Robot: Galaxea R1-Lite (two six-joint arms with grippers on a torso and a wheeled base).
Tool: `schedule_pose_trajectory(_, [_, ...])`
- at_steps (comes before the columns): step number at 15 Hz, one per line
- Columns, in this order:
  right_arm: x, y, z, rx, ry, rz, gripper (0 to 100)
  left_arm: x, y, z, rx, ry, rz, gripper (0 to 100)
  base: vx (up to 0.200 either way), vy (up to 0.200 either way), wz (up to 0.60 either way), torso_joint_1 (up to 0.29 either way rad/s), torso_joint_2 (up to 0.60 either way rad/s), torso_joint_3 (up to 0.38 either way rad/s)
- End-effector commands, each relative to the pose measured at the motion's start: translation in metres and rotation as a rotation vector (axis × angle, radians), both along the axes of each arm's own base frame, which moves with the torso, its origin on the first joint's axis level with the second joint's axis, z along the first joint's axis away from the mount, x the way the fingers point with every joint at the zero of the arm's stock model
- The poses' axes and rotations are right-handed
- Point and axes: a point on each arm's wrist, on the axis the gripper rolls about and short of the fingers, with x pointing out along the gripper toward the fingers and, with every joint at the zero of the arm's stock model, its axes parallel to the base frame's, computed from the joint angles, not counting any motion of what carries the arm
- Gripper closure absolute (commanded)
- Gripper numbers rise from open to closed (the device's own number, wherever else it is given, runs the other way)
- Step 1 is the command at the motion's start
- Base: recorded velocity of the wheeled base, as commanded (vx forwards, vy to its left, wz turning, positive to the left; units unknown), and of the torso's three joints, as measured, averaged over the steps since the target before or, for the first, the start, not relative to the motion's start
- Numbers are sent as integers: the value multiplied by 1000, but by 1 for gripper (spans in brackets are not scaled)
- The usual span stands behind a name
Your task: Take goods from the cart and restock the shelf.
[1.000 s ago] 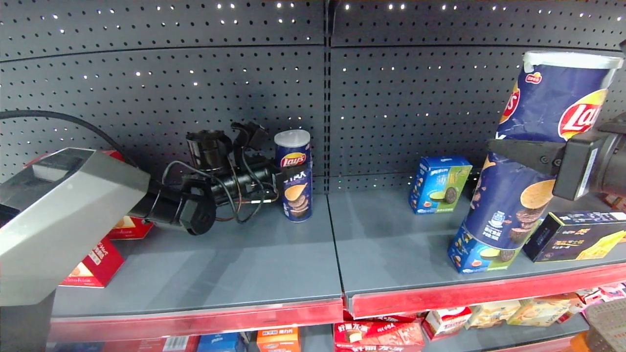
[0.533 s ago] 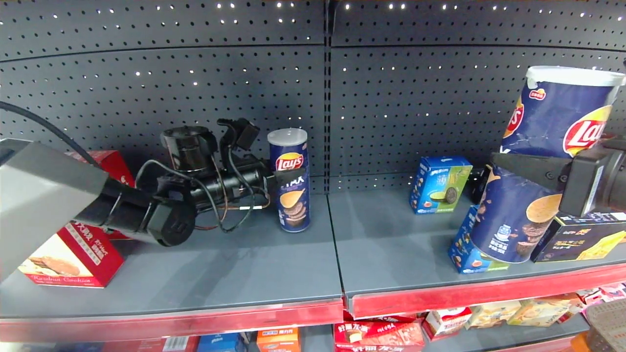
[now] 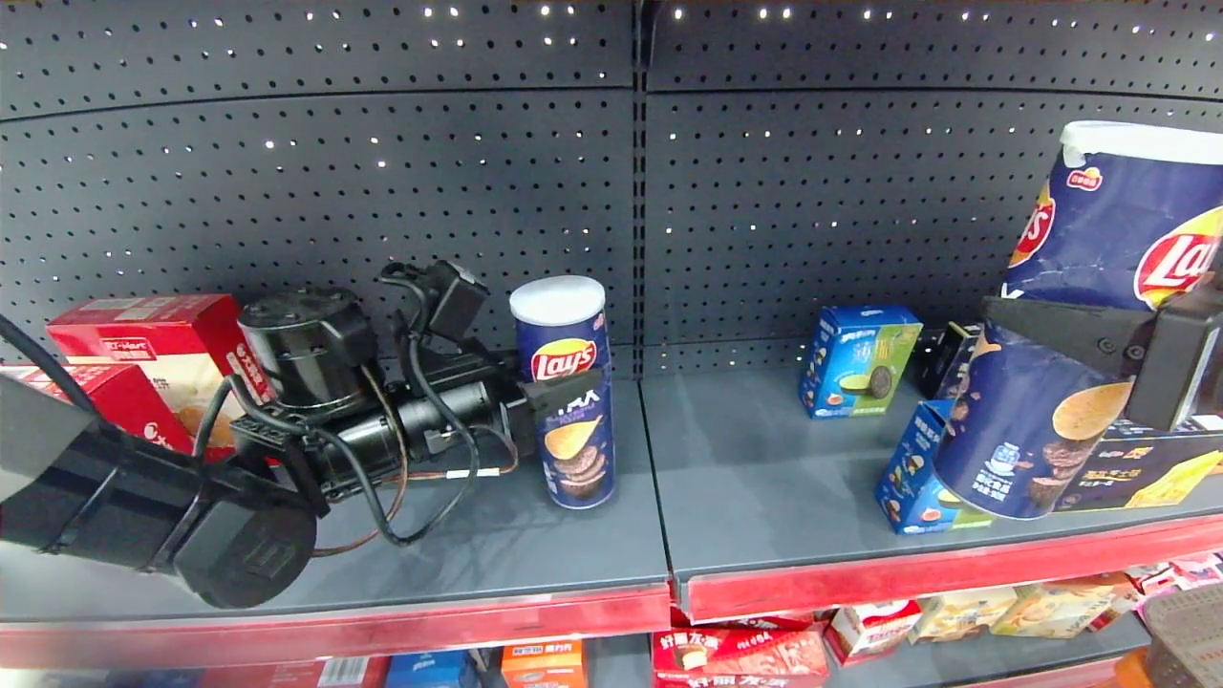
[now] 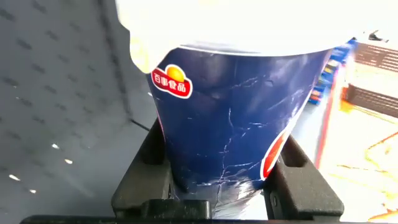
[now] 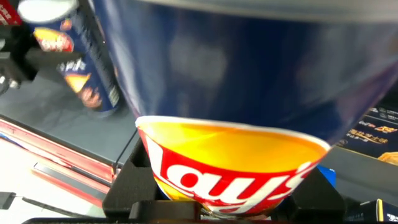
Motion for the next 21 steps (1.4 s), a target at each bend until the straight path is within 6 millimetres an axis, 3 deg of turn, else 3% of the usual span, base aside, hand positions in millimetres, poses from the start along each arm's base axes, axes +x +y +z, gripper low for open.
schedule_pose_trajectory(1, [-1, -1, 0, 1, -2, -1, 100, -14, 2, 5, -4, -3, -9, 100, 0, 0, 0, 0, 0, 0])
schedule_pose_trajectory(9, [-1, -1, 1, 3, -5, -1, 100, -30, 11, -11, 9, 27, -6, 100, 0, 0, 0, 0, 0, 0])
schedule_pose_trajectory(16, [-1, -1, 1, 3, -5, -3, 100, -29, 16, -14, 14, 38, 11, 100, 0, 0, 0, 0, 0, 0])
schedule_pose_trajectory(21, [0, -1, 0, 2, -4, -1, 100, -36, 22, -28, 36, 86, 23, 100, 0, 0, 0, 0, 0, 0])
